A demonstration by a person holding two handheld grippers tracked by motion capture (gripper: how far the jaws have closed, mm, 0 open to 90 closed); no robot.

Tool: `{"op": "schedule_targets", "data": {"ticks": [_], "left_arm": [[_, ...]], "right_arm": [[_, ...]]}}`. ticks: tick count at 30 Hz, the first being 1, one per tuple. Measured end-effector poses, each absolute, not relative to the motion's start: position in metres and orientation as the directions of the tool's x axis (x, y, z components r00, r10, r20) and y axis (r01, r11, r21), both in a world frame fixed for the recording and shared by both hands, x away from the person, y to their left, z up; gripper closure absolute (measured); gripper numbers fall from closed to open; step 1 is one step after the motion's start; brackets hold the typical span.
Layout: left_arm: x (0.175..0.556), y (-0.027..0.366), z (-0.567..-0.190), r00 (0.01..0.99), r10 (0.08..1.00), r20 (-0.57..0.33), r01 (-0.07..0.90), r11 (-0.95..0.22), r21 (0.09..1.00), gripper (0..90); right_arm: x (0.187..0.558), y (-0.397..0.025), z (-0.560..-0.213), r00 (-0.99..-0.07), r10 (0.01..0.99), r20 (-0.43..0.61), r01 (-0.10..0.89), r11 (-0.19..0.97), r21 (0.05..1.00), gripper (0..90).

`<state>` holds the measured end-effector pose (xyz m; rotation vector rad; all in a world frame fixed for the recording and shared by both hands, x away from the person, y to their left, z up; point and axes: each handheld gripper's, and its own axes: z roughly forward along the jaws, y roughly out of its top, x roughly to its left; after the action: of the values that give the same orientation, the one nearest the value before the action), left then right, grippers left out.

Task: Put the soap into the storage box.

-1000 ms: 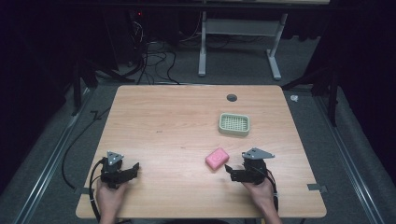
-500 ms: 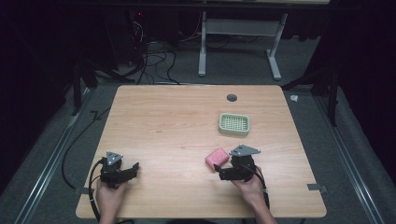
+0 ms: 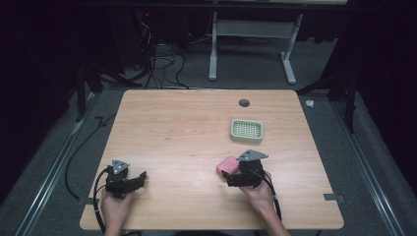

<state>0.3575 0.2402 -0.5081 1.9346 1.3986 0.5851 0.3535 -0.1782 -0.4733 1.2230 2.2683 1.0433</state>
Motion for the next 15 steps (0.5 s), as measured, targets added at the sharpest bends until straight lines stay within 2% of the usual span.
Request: {"op": "schedule_targets", "data": {"ticks": [15], "left_arm": [[0.357,0.239,-0.508,0.329,0.944,-0.019,0.643,-0.209,0.737,23.0]], "right_arm": [[0.366,-0.167,-0.475,-0.575,0.818,-0.001,0.545,0.384,0.745,12.0]]}}
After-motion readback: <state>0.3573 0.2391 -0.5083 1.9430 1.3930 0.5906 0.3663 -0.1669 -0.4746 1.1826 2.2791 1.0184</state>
